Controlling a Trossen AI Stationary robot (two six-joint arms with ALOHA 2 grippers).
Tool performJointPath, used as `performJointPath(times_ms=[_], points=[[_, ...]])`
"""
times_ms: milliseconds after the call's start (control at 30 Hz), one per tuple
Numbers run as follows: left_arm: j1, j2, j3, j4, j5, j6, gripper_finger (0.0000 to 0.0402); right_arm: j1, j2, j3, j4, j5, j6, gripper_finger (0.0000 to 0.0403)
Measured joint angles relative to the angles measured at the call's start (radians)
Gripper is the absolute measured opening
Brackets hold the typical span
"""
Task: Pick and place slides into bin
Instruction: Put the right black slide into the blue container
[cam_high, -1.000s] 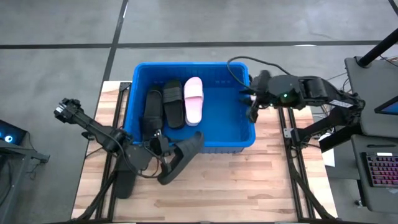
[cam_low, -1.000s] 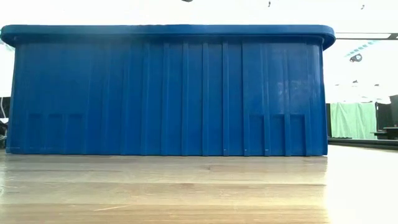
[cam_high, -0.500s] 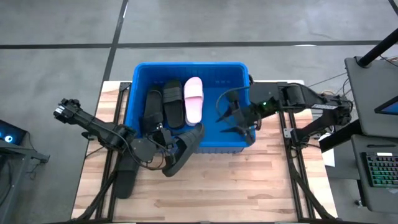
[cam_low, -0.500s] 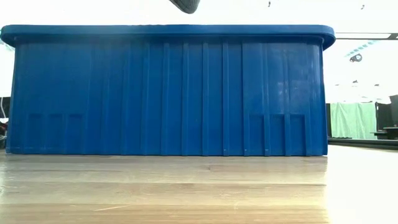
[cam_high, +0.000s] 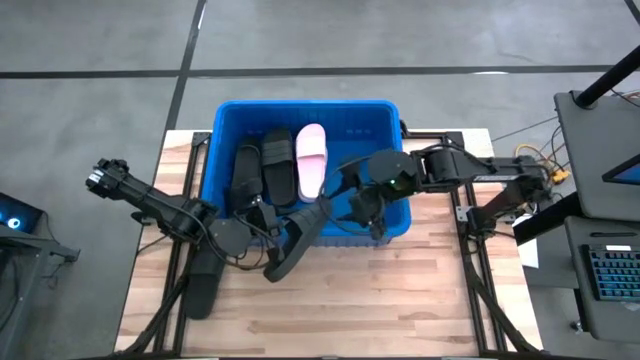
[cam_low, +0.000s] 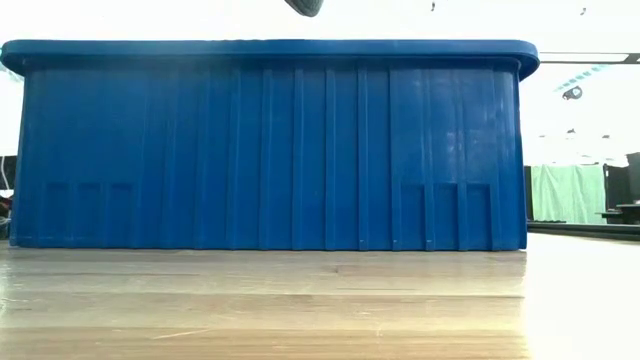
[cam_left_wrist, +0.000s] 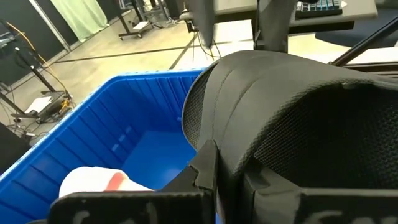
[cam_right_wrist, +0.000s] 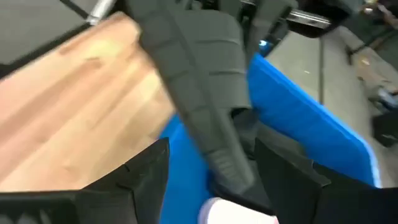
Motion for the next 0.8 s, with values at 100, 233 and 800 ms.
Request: performJointPath(times_ms=[100, 233, 800], points=[[0.0, 0.0, 0.0, 0.0, 0.0, 0.0, 0.0, -0.002, 0.008, 0.0, 0.015, 0.021, -0.002, 0.0229], [0.002, 0.0, 0.0, 0.01, -0.001, 0.0, 0.0, -0.002, 0.021, 0.0, 0.016, 0.021, -0.034, 0.0231], [0.006, 0.0, 0.0, 0.018, -0.004, 0.0, 0.0, -0.002, 0.046, 0.002, 0.054, 0.024, 0.001, 0.0171]])
